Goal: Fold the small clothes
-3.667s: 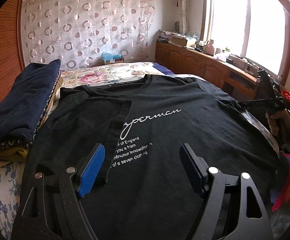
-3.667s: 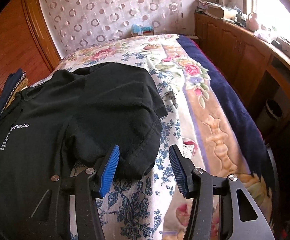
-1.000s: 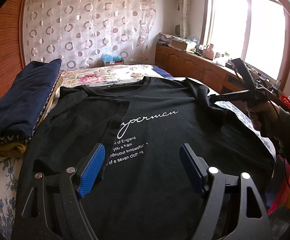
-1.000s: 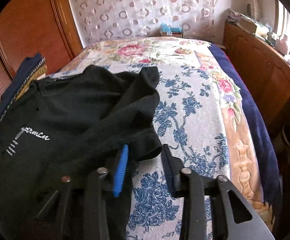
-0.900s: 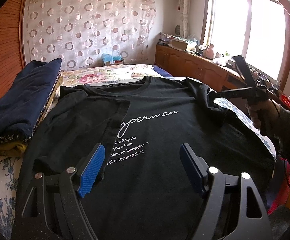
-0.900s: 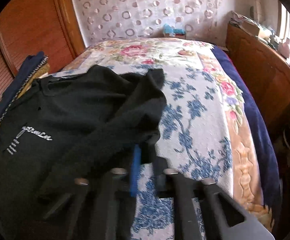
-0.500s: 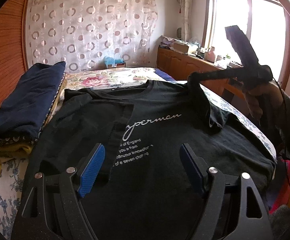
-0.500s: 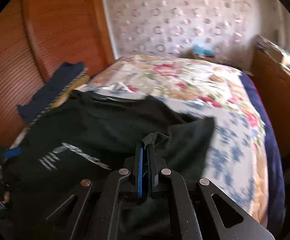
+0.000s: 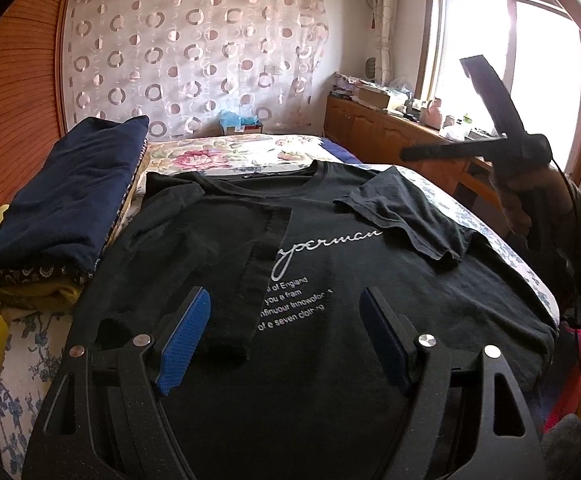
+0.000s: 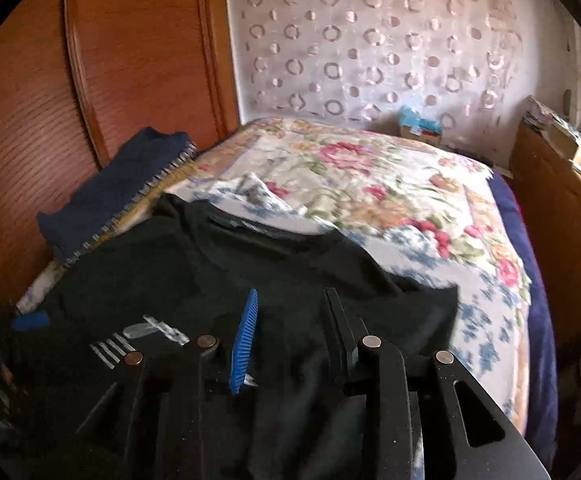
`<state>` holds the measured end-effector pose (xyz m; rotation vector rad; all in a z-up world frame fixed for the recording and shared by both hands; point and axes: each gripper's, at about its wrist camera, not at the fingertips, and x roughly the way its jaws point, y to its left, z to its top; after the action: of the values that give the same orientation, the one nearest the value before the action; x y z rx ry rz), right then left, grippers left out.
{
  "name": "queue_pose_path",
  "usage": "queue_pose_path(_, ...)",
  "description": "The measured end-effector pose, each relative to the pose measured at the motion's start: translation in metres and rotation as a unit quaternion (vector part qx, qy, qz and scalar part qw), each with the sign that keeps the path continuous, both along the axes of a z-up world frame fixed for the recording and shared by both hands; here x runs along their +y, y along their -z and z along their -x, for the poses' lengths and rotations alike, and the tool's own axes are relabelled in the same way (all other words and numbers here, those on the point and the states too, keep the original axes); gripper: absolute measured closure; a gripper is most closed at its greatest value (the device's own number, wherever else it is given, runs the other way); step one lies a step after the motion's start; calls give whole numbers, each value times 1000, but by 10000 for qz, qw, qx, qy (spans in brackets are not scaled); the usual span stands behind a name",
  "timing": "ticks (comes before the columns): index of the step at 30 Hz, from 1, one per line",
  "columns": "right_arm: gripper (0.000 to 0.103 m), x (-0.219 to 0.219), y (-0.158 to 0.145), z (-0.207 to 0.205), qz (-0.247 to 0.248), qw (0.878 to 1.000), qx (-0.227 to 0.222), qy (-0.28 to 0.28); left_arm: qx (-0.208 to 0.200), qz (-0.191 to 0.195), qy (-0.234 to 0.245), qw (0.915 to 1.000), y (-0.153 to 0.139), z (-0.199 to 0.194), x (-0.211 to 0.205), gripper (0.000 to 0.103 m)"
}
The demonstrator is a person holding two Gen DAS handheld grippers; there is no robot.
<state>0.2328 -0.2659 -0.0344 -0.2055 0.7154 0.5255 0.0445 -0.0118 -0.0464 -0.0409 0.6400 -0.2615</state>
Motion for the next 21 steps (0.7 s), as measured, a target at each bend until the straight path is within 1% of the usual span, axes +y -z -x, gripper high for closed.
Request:
queue_pose_path(4, 69, -15, 23, -2, 285, 9992, 177, 223, 41, -113, 53, 9999, -3, -11, 3, 25)
queue_pose_path(8, 69, -20, 40, -12, 362, 9979, 385, 363, 47, -281, 47, 9996, -10, -32, 12, 25)
queue_pose_path(10, 69, -19, 46, -18, 347, 9977, 464, 357, 104, -290, 24, 9995, -13, -45, 18, 25)
queue_pose_path(15, 69, -19, 58, -27, 400, 9969, 629, 233, 181, -510, -111, 9985, -18, -83, 32, 25)
queue_pose_path(19, 69, -15, 58, -27, 487, 9976, 483, 89, 267, -524, -136, 9982, -24, -112, 41, 25)
queue_pose_path(21, 68, -13, 57, -26, 471, 9981, 406, 30, 310, -527, -124, 9981, -26, -127, 44, 28)
